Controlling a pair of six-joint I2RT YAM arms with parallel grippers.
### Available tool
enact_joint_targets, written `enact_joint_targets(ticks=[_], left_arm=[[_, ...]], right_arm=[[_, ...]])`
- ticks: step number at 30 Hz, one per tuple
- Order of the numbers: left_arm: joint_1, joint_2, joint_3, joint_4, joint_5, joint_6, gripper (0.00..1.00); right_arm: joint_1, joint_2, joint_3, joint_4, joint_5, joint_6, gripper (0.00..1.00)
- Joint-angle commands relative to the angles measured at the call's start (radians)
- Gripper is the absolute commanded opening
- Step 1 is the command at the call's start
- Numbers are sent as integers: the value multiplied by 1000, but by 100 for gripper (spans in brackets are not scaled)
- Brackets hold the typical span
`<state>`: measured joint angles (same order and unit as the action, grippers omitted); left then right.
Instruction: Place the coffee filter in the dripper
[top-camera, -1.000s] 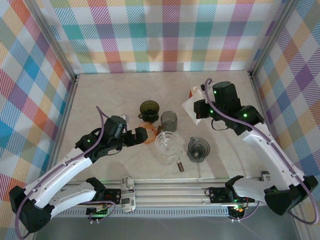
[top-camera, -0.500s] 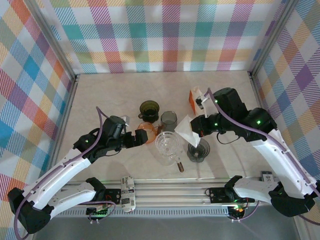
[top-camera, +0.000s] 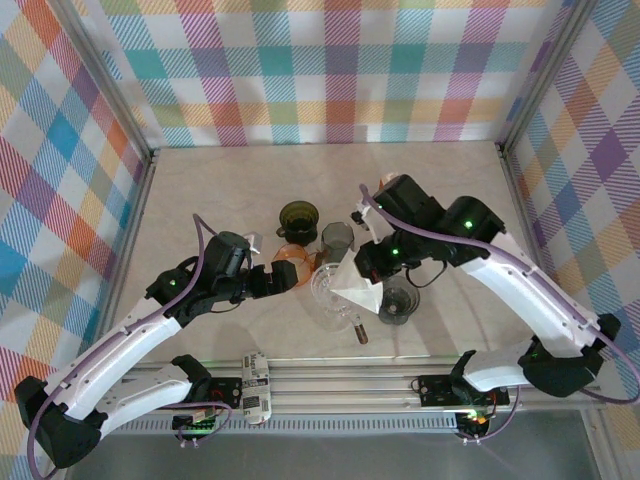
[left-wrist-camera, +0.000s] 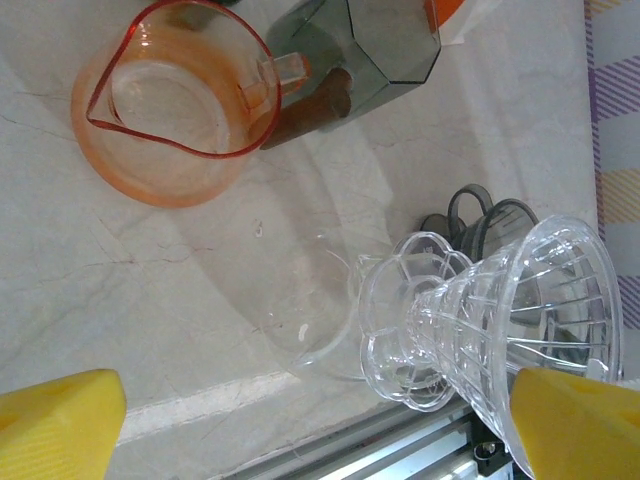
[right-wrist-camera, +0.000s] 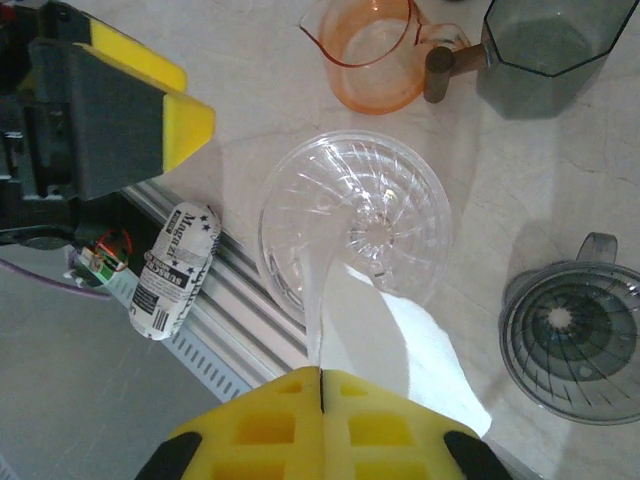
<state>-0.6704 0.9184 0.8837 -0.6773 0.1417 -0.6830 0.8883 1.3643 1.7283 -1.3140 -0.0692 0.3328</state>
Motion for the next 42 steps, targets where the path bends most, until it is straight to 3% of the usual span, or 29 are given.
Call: enact_joint_targets(ticks=[1, 10, 28, 34, 39, 42], left_arm=[[8, -13, 23, 20, 43, 21, 98], [8, -13, 5, 41, 80, 23, 94], [8, -36, -10, 41, 87, 13, 95], [8, -38, -7, 47, 89, 3, 95], [8, -39, 1, 50, 90, -3, 95], [8, -39, 9, 47, 88, -6, 96]], right_arm=[[25, 55, 62, -69, 50, -3, 0], [94, 210, 145, -58, 67, -24, 0], [100, 264, -84, 169, 23, 2, 1], [100, 238, -101, 196, 32, 5, 20], [100, 195, -120, 218, 33, 8, 48], [100, 167, -129, 230, 40, 14, 60]])
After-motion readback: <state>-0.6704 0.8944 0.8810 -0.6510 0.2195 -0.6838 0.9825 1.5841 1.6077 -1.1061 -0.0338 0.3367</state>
